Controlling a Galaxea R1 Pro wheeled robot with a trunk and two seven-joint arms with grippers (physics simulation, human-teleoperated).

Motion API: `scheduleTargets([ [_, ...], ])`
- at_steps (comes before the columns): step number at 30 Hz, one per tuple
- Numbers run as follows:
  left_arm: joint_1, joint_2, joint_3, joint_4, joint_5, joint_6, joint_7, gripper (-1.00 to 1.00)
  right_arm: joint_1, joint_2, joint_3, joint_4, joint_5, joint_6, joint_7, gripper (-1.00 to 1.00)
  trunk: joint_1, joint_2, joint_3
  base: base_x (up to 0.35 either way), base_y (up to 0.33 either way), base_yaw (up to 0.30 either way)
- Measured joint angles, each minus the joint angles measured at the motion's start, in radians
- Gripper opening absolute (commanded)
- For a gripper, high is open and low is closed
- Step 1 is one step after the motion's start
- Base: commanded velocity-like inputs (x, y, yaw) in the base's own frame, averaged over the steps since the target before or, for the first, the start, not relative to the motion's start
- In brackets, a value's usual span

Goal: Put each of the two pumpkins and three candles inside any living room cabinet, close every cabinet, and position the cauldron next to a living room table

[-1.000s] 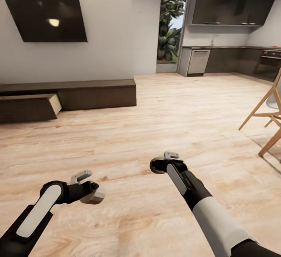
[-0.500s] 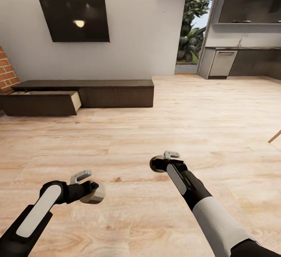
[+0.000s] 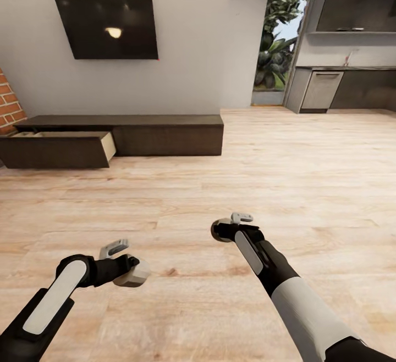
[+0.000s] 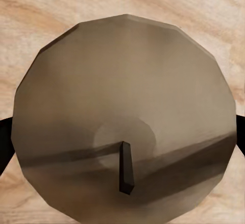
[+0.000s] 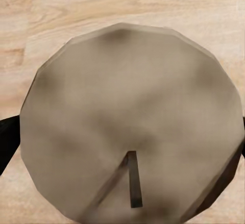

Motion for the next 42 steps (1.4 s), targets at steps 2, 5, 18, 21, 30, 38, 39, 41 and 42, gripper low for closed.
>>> scheduleTargets([
  [2, 0.0, 0.0, 0.0, 0.0, 0.0, 0.0, 0.0, -1.0, 0.0, 0.0, 0.001, 0.005, -0.002, -0.001, 0.0, -1.0, 0.0, 0.0, 0.0, 0.302, 0.156, 0.0],
  [5, 0.0, 0.0, 0.0, 0.0, 0.0, 0.0, 0.0, -1.0, 0.0, 0.0, 0.001, 0.005, -0.002, -0.003, 0.0, -1.0, 0.0, 0.0, 0.0, 0.301, 0.157, 0.0],
  [18, 0.0, 0.0, 0.0, 0.0, 0.0, 0.0, 0.001, -1.0, 0.0, -0.001, 0.0, 0.001, -0.002, -0.004, 0.001, -1.0, 0.0, 0.0, 0.0, 0.296, 0.163, 0.0],
  [21, 0.0, 0.0, 0.0, 0.0, 0.001, 0.0, 0.001, -1.0, 0.0, 0.0, 0.001, 0.003, 0.003, -0.004, 0.0, -1.0, 0.0, 0.0, 0.0, 0.274, 0.187, 0.0],
  [30, 0.0, 0.0, -0.001, 0.0, 0.002, -0.002, 0.0, -1.0, 0.0, 0.0, 0.001, 0.01, 0.007, -0.004, 0.0, -1.0, 0.0, 0.0, 0.0, 0.189, 0.141, 0.016],
  [38, 0.001, 0.0, -0.002, 0.0, 0.003, -0.002, 0.0, -1.0, 0.0, 0.0, 0.001, 0.006, 0.007, -0.005, 0.001, -1.0, 0.001, 0.0, 0.0, 0.012, 0.01, 0.13],
  [39, 0.0, 0.0, -0.002, 0.0, 0.0, -0.001, 0.0, -1.0, 0.0, 0.0, 0.002, 0.007, 0.004, -0.004, 0.001, -1.0, 0.001, 0.0, 0.0, 0.0, 0.0, 0.041],
  [41, 0.0, 0.0, -0.002, 0.0, 0.002, -0.002, 0.0, -1.0, 0.0, 0.0, 0.001, 0.006, 0.007, -0.004, 0.001, -1.0, 0.001, 0.0, 0.0, 0.0, 0.0, 0.022],
  [42, 0.0, 0.0, -0.002, 0.0, 0.002, -0.002, 0.0, -1.0, 0.0, 0.0, 0.001, 0.006, 0.007, -0.004, 0.001, -1.0, 0.001, 0.0, 0.0, 0.0, 0.0, 0.011],
])
